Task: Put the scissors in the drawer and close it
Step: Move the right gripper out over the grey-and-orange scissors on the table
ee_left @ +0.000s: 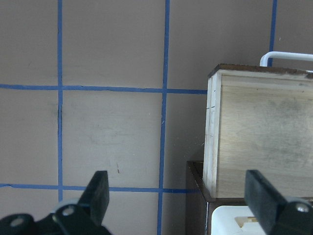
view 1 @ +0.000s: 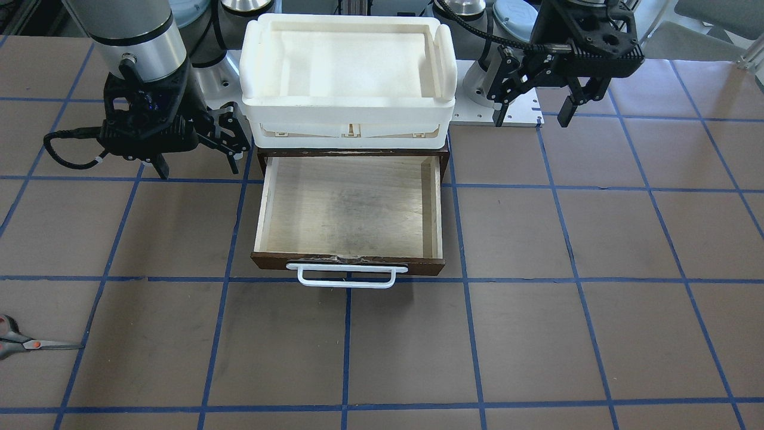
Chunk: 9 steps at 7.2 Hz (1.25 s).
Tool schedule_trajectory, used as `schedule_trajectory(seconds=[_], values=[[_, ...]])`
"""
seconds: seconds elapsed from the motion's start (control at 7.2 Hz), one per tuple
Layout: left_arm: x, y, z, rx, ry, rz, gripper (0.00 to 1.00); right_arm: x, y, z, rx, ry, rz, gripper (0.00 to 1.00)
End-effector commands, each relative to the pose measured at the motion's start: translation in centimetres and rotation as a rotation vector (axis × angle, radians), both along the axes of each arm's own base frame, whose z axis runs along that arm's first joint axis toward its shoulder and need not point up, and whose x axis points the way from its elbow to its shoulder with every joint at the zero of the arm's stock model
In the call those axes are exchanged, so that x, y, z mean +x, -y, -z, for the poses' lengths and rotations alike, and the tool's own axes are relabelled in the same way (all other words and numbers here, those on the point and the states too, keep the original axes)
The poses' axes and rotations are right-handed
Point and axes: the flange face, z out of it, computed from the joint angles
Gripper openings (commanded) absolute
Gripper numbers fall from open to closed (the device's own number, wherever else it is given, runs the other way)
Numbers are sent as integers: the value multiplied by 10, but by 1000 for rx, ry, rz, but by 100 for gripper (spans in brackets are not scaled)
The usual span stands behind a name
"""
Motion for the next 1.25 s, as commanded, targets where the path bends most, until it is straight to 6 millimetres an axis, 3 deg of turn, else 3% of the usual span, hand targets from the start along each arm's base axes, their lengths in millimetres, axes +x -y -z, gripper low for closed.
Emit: schedule_trajectory(seconds=[0.0,0.14,0.42,0.56,0.83,0.97,1.11], values=[[0,1,1,1,-4,-1,100,-2,-1,3,9,-2,1,99],[1,9,-2,-6,-1,-6,100,-5,-1,3,10,-10,2,100],[3,29,-11,-15,4,-24,100,-18,4,4,8,-41,-245,100],[2,39,-16,0,4,-22,100,-50,14,10,22,-43,-336,100],[2,53,-17,0,4,-22,100,-136,23,52,87,-20,-394,100],[3,61,-25,6,5,-24,100,-154,32,67,50,-48,-530,100],[4,68,-27,15,5,-24,100,-186,42,85,65,-57,-624,100]])
